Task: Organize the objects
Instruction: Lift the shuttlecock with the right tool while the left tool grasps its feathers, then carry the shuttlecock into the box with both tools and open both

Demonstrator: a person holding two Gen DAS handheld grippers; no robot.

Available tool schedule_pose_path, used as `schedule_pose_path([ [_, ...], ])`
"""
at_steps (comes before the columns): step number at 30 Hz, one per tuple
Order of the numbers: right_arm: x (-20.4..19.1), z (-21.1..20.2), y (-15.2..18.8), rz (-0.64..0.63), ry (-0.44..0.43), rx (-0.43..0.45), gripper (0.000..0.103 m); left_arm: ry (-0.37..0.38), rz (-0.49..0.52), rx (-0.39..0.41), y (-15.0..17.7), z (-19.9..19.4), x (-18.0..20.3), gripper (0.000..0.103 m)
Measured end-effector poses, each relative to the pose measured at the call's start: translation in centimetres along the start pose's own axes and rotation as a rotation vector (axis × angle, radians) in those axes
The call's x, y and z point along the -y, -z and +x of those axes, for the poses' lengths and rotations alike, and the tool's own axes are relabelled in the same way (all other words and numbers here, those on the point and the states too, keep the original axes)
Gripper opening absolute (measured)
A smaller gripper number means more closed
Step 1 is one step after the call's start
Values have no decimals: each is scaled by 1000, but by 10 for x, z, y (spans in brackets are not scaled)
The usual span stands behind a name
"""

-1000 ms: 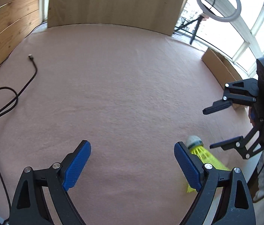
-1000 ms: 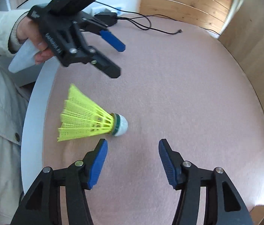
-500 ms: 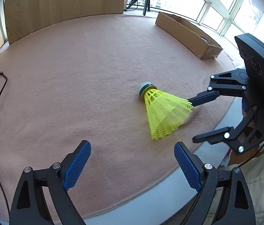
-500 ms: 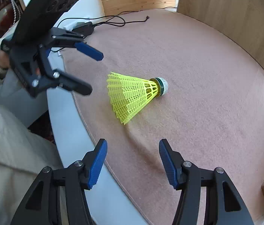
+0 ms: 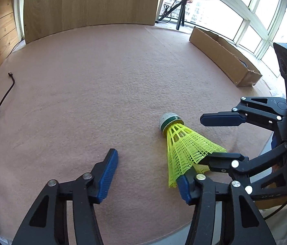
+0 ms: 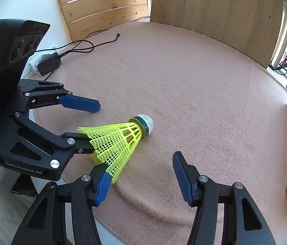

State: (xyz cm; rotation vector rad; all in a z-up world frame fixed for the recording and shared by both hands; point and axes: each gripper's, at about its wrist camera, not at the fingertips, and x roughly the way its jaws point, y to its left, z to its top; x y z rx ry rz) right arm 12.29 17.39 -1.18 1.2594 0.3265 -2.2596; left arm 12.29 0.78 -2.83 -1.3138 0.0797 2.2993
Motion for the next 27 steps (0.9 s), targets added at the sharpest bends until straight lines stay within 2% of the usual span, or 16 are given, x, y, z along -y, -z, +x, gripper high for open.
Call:
schedule_pose_path([
  [2, -2, 1, -2, -2, -11, 5, 24, 19, -1, -3, 0, 1, 1, 36],
  [3, -4, 1, -2, -7, -18, 5, 19, 24, 4, -6, -2, 5, 5, 26],
  [4, -6, 1, -2, -14, -26, 6, 12, 20, 11, -8, -3, 6, 9, 22],
  [6, -10, 2, -3, -26, -35, 10, 8, -1, 13, -15, -2, 6, 16, 6],
  [7, -12, 2, -3, -29, -37, 13, 8, -12, 10, -18, -2, 6, 20, 4],
  [11, -7, -3, -7, -12, -31, 33, 5, -55, -10, -20, -7, 2, 30, 3],
  [15, 5, -19, -14, 9, -30, 82, 4, -92, -20, 6, -27, -11, 42, 3],
  [27, 66, -103, -46, 66, 19, 310, 2, -190, 32, 163, -122, -56, 118, 3],
])
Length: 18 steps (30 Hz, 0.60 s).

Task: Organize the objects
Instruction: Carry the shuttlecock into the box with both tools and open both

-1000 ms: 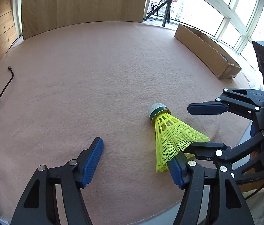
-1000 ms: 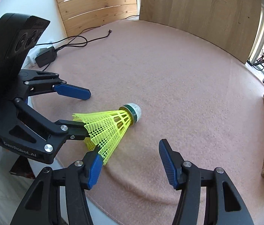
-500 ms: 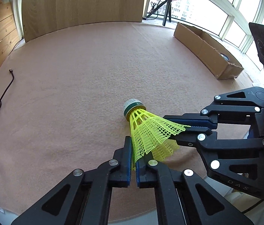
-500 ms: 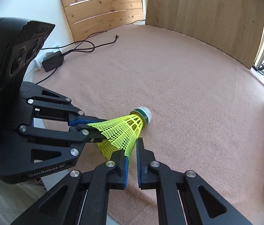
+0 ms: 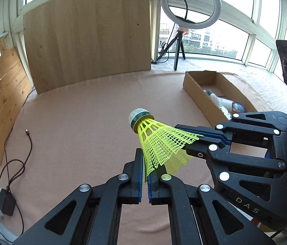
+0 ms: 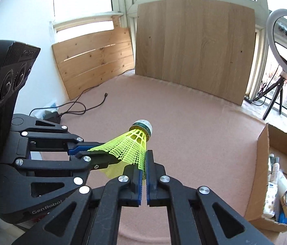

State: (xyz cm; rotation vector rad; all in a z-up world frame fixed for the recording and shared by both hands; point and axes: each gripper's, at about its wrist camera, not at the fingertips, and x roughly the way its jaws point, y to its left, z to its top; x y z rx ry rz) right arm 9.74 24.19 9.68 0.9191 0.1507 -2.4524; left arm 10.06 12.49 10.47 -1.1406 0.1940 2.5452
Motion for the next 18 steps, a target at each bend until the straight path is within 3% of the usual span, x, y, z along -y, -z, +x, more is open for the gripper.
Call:
schedule_pose_path([
  [8, 47, -39, -13, 34, 47, 95, 2, -1, 57, 69, -56, 2, 61, 3],
  [18, 101, -64, 0, 87, 81, 135, 2, 22, 126, 74, -84, 24, 123, 3],
])
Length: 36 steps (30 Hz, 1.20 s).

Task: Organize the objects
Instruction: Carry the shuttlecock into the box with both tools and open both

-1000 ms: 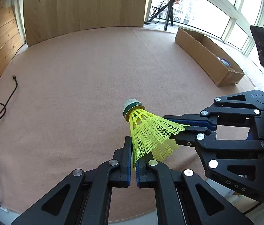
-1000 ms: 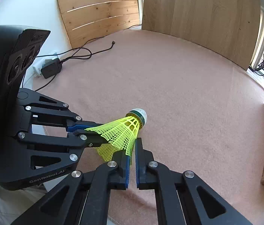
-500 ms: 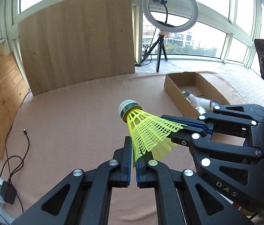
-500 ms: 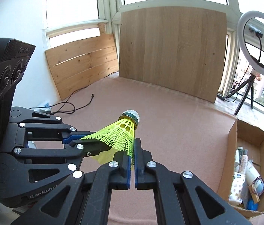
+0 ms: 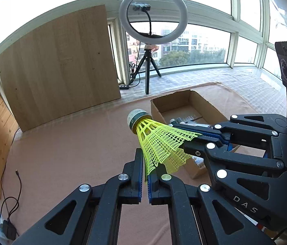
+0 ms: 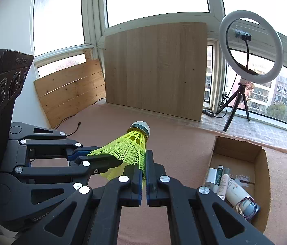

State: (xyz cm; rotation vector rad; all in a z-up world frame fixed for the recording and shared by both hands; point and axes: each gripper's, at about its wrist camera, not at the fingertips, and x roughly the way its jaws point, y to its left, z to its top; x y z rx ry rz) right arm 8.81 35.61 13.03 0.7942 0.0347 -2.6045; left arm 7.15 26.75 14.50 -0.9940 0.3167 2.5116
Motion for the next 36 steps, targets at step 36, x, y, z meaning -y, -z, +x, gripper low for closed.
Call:
schedule_pose_path([
  [36, 168, -48, 49, 222, 188, -17, 2, 201, 214, -81, -66, 105, 161, 3],
])
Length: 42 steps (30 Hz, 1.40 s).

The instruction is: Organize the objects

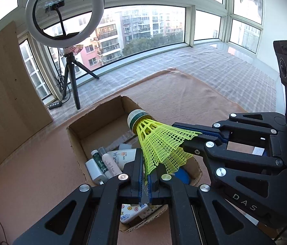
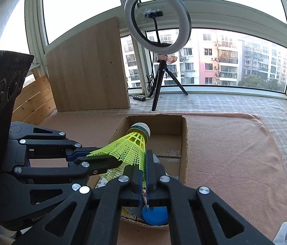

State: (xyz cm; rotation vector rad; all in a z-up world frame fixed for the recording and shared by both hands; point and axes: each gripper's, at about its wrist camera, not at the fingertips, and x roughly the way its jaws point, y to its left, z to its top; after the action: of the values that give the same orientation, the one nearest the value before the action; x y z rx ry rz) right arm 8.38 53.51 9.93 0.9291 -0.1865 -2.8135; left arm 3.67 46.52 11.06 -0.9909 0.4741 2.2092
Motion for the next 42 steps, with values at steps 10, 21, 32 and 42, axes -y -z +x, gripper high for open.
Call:
schedule_pose_path([
  [10, 5, 27, -3, 29, 130, -74, 26, -112, -56, -35, 11, 12, -36, 79],
  [21, -12, 21, -6, 37, 205, -48, 37, -171, -165, -4, 48, -21, -106, 100],
  [32, -89, 38, -13, 12, 214, -40, 62, -190, -270, 14, 90, -84, -176, 102],
  [42, -202, 74, -21, -25, 244, -95, 82, -293, -422, 51, 159, -149, -269, 102],
])
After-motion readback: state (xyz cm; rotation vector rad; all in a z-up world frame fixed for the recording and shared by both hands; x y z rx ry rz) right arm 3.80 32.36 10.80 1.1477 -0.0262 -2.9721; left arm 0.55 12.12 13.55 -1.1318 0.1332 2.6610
